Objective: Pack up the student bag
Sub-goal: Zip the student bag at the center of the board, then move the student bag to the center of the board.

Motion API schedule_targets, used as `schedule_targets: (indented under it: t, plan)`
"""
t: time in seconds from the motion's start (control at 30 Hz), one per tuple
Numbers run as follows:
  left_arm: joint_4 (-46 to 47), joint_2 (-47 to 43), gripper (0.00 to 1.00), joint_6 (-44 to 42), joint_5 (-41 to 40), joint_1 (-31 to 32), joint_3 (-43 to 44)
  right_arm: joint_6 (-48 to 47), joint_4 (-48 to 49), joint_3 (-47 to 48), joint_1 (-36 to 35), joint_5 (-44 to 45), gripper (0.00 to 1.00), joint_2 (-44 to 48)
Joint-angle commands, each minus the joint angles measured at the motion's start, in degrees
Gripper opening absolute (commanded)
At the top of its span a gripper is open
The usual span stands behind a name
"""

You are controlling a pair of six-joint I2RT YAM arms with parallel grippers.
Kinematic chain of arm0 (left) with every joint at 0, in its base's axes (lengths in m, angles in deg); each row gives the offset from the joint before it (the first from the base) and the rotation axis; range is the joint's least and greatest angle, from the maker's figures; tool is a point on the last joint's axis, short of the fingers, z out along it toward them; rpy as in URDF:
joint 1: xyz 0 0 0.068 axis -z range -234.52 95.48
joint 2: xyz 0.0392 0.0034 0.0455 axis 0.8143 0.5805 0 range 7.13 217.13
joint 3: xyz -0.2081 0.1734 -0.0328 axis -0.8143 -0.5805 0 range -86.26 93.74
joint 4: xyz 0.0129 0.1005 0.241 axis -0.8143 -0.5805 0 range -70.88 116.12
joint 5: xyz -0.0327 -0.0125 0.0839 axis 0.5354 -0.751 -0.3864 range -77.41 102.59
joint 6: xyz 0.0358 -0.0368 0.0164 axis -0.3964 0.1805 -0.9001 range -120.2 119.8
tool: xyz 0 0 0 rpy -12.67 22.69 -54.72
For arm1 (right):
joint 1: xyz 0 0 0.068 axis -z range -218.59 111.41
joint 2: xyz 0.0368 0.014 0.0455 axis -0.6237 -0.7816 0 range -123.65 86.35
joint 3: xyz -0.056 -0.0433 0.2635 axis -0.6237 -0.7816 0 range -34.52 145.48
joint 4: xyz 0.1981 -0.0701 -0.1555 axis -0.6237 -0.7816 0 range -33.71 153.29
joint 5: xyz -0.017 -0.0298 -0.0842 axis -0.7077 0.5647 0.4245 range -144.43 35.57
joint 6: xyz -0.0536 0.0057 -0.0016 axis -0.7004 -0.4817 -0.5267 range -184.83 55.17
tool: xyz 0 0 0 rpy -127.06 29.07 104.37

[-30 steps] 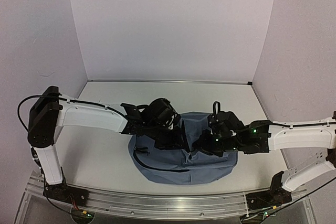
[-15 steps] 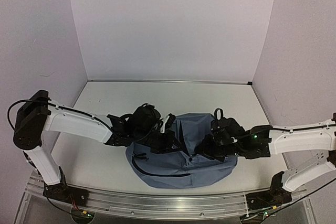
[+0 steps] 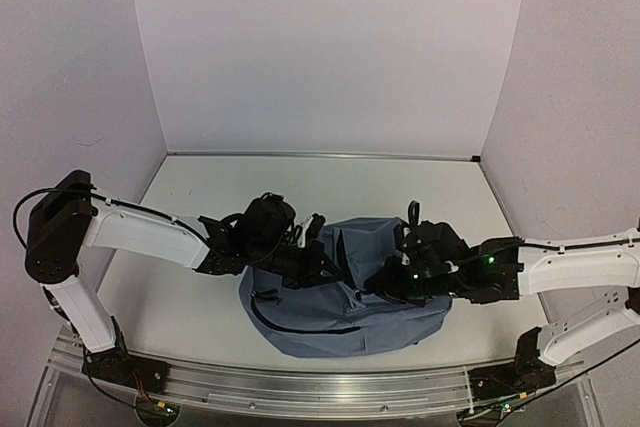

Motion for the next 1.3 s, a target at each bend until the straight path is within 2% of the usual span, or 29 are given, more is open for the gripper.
schedule_targets:
  t: [0.0, 0.33, 0.53, 0.7, 0.73, 0.9, 1.0, 1.1, 1.2, 1.27]
  plan:
    - [-0.1, -0.4, 0.00, 0.3, -1.0, -2.7, 1.2, -1.1, -1.7, 2.3, -3.8, -1.1, 0.00, -1.2]
    - [-4.7, 0.9, 0.00, -2.2, -1.8, -4.5, 3.5, 1.2, -4.0, 2.6, -7.2, -0.6, 0.00, -0.2]
    - [-4.8, 0.3, 0.00, -1.8, -2.2, -6.4, 2.3, 2.9, -4.2, 0.7, -9.1, -2.0, 0.00, -1.4]
    - [-5.0, 0.4, 0.00, -2.6, -1.4, -7.4, 2.3, 1.8, -5.0, 3.2, -9.5, 0.0, 0.00, -2.5]
    - [-5.3, 0.3, 0.00, -3.0, -1.2, -7.8, 2.2, 1.3, -5.5, 4.4, -9.4, 1.2, 0.03, -2.7]
    - [-8.7, -2.2, 0.00, -5.2, -0.3, -11.6, 0.6, -1.4, -8.5, 11.0, -9.5, 7.7, 0.54, -3.4]
    - [-13.6, -3.7, 0.00, -8.1, 0.7, -14.7, 0.4, -3.3, -9.8, 14.3, -9.3, 11.6, 0.75, -3.5]
    - [-19.3, -5.0, 0.00, -12.0, 1.2, -18.1, 1.7, -5.6, -10.9, 16.5, -8.4, 14.1, 0.88, -3.8]
    - [-23.8, -6.1, 0.00, -16.2, 1.6, -22.1, 2.8, -7.9, -11.9, 17.9, -6.3, 15.4, 0.96, -4.0]
    - [-26.3, -6.4, 0.00, -18.2, 1.8, -25.3, 3.3, -9.9, -12.0, 18.0, -3.2, 15.5, 0.98, -3.7]
